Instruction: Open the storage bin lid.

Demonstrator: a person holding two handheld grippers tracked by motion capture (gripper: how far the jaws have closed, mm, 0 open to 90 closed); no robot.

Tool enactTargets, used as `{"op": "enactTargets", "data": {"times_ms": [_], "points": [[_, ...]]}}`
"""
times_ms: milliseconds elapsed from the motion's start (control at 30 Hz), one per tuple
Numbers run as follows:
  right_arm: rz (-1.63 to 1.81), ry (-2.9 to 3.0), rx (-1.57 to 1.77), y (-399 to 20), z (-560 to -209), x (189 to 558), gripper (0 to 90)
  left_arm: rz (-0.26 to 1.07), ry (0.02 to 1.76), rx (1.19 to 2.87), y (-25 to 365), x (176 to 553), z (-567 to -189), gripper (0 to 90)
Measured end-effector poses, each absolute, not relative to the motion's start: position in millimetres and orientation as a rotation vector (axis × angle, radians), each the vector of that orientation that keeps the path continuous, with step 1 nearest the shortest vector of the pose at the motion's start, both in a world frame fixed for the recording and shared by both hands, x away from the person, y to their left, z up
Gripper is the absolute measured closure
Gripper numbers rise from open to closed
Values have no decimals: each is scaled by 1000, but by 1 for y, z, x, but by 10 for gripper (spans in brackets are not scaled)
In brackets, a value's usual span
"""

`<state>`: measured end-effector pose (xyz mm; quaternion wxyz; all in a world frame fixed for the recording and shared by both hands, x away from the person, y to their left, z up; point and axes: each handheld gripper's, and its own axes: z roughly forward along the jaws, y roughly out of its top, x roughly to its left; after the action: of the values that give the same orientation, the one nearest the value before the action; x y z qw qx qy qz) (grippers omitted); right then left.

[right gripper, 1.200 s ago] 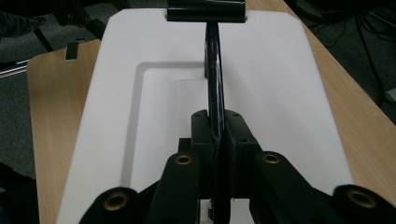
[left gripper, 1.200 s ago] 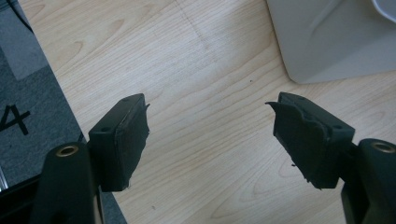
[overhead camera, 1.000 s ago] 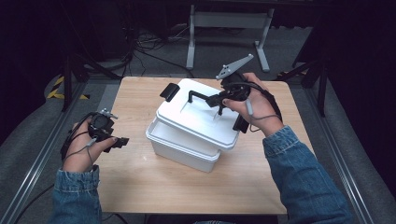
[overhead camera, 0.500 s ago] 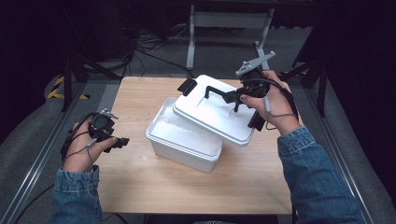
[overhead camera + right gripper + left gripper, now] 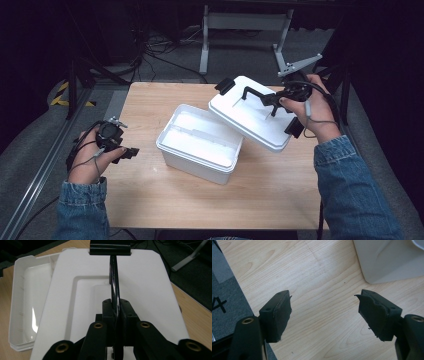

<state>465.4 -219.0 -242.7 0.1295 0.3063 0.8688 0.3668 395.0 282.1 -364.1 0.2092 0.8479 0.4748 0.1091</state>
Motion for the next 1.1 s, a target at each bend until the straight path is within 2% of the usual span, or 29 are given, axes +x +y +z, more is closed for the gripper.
{"op": "enactTargets", "data": {"times_ms": [733, 1100], "points": [[952, 2422, 1100, -270, -275, 490, 850, 296, 1332, 2349, 285, 395, -366, 270], [904, 2431, 1200, -283, -321, 503, 850, 286, 1337, 2348, 286, 396, -367, 270]]}}
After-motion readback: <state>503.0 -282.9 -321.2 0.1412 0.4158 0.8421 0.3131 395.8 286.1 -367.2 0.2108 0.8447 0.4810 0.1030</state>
